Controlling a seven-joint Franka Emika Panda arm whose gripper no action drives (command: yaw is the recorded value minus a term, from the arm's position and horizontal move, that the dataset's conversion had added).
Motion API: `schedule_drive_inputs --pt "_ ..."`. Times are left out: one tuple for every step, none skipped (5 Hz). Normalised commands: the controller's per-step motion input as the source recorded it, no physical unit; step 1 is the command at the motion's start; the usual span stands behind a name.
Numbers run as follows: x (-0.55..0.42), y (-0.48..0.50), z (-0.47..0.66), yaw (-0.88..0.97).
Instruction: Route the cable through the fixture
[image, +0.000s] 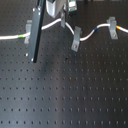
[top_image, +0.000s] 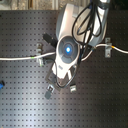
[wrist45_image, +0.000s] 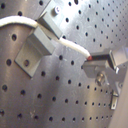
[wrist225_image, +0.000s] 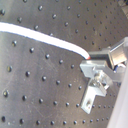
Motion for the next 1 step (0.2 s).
schedule_drive_inputs --pt "-0.084 -0.139 0.50 -0.04"
